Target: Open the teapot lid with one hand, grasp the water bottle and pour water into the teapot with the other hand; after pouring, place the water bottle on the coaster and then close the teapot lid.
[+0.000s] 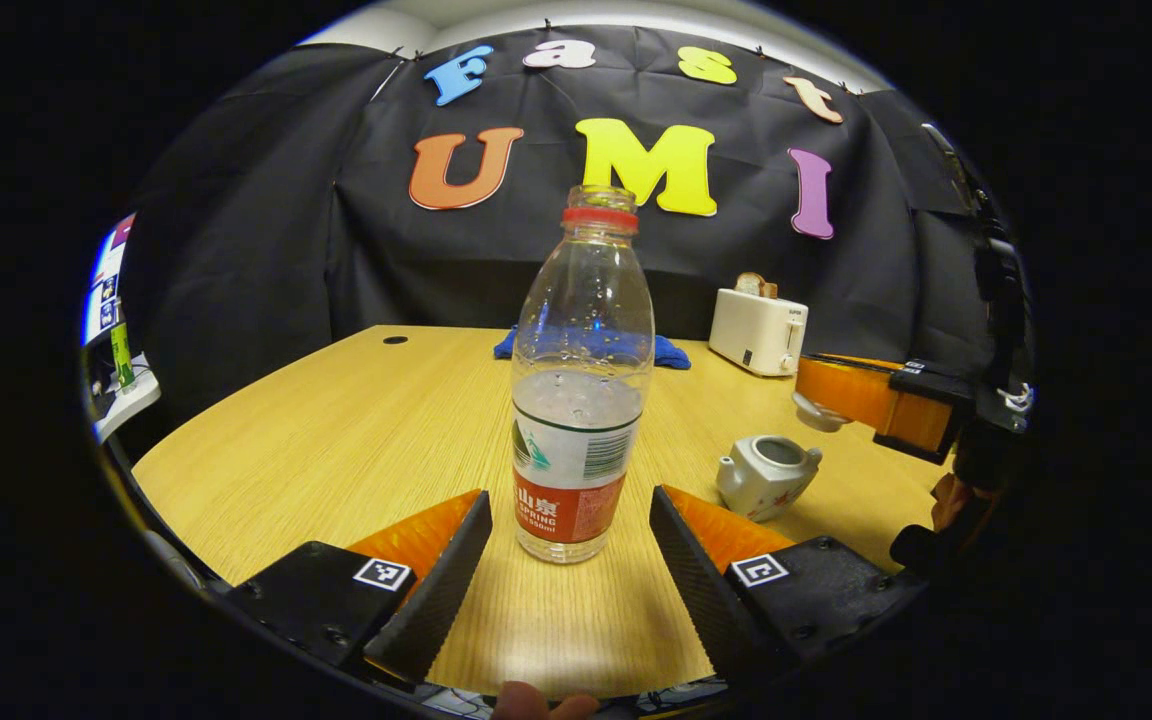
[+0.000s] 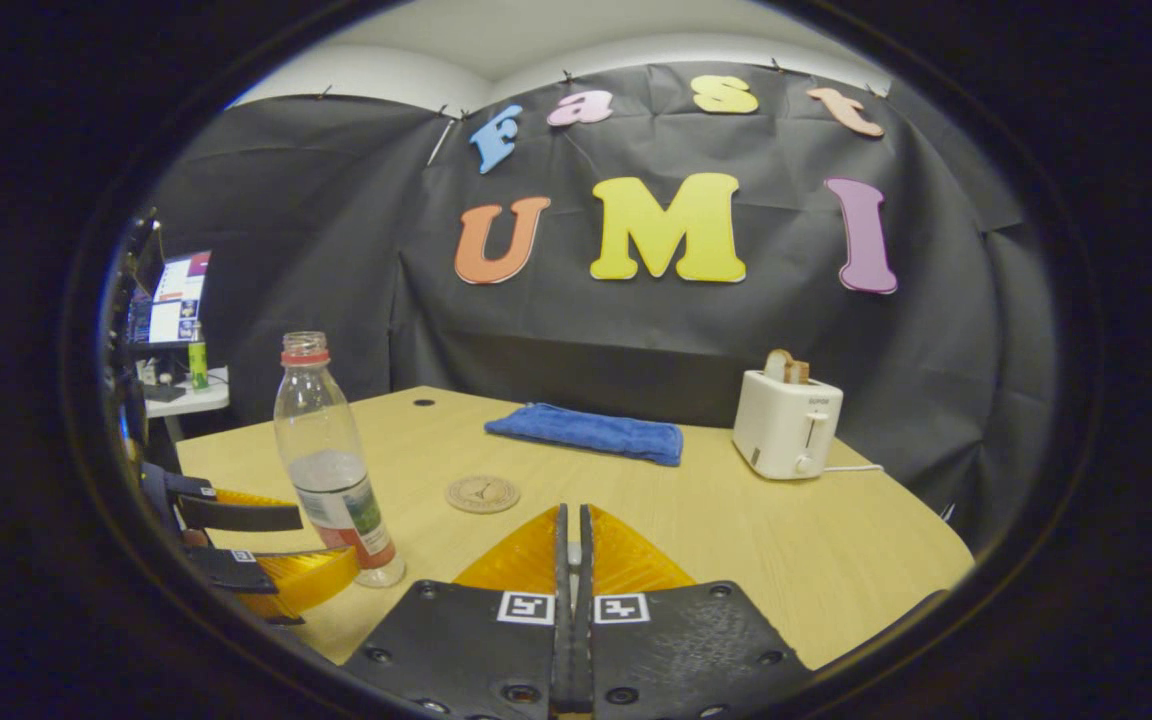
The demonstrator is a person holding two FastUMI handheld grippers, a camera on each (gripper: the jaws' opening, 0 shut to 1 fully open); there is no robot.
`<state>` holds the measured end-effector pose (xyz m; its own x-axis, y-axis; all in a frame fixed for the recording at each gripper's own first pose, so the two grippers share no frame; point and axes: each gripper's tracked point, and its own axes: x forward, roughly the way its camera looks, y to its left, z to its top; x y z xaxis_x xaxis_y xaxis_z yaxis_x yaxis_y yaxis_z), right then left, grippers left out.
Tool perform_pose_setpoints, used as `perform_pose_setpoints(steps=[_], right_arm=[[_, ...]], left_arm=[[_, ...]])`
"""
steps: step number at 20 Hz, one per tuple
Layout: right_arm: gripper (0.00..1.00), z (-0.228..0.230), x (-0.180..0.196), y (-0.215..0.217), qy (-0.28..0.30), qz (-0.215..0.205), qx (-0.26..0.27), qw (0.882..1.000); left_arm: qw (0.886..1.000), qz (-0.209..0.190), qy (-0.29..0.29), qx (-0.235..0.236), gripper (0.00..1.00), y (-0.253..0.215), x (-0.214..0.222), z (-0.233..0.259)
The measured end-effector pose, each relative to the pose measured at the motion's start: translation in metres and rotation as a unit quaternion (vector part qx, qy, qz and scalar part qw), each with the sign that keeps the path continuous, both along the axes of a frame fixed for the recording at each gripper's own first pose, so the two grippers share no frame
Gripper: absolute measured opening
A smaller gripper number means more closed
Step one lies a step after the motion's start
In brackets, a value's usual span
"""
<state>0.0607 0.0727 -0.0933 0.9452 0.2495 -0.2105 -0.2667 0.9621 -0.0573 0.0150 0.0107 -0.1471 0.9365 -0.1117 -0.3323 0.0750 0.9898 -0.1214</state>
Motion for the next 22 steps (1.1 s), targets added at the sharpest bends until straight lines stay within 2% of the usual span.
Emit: perform_pose_setpoints(steps=[6,11,12,13,14,16,18,22], right_arm=[[0.0,0.004,-0.012,-0.016,-0.004,-0.008,-0.011,1.0],[0.0,0.006,-0.016,-0.025,-0.002,-0.008,-0.006,1.0],[0.0,0.006,-0.016,-0.027,-0.002,-0.009,-0.004,1.0],[0.0,0.006,-0.016,-0.03,-0.002,-0.009,-0.002,1.0],[0.0,0.007,-0.016,-0.032,-0.002,-0.01,-0.001,1.0],[0.0,0.008,-0.017,-0.038,0.0,-0.01,0.005,1.0],[0.0,0.01,-0.02,-0.048,0.0,-0.013,0.011,1.0],[0.0,0.013,-0.026,-0.073,-0.003,-0.025,0.009,1.0]], left_arm=[[1.0,-0.007,-0.009,0.002,0.98,-0.007,0.023,0.004],[1.0,-0.017,-0.018,0.015,0.82,-0.01,0.027,0.01],[0.999,-0.019,-0.018,0.021,0.81,-0.01,0.026,0.012],[0.999,-0.02,-0.02,0.029,0.85,-0.01,0.025,0.014],[0.999,-0.019,-0.026,0.041,0.8,-0.007,0.025,0.019],[0.996,-0.02,-0.035,0.082,0.78,-0.002,0.027,0.03],[0.989,-0.019,-0.041,0.144,0.77,0.007,0.03,0.037],[0.959,-0.031,-0.051,0.277,0.75,0.02,0.036,0.049]])
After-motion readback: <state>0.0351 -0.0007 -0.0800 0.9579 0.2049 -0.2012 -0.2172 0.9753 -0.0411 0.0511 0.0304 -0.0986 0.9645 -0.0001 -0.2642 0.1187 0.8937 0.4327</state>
